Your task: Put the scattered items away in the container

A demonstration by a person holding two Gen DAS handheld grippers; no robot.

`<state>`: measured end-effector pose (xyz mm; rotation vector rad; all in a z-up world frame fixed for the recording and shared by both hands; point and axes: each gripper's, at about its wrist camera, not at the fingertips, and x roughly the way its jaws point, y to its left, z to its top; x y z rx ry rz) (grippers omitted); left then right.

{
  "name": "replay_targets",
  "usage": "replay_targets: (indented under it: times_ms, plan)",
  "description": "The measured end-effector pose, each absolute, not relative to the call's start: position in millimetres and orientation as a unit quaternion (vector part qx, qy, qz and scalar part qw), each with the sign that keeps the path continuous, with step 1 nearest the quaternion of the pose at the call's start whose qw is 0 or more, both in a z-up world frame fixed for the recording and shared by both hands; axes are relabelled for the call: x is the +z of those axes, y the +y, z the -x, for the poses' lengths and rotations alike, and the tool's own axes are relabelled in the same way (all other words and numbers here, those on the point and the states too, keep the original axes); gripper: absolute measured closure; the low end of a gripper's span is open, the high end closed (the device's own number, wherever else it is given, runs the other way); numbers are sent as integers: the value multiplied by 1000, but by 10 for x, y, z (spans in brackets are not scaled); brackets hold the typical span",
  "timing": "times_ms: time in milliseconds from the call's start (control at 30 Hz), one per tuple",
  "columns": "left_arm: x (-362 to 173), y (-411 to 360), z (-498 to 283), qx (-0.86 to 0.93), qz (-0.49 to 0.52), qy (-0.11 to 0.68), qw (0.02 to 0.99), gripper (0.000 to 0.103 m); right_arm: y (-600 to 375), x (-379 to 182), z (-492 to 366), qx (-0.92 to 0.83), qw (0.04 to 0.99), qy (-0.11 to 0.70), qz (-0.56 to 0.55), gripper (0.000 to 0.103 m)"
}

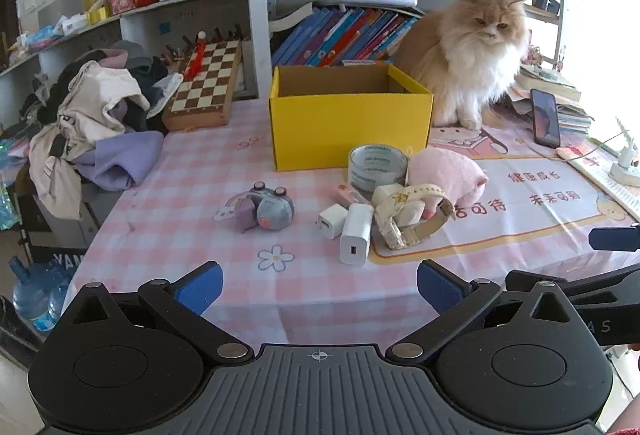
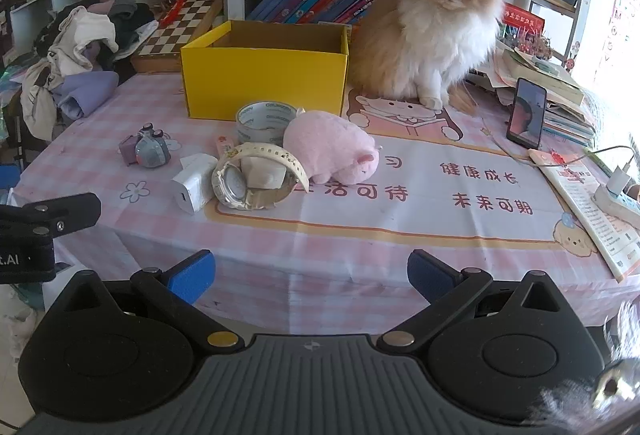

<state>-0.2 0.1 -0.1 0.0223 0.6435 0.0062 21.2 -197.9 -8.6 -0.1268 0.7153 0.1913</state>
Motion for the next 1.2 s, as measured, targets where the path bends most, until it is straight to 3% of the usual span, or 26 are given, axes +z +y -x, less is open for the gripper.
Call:
replay_targets:
  times_ms: [1200]
  plan:
    - [-22, 38, 21, 4, -22, 325, 946, 0, -1916, -88, -230, 103, 926, 358, 64, 0]
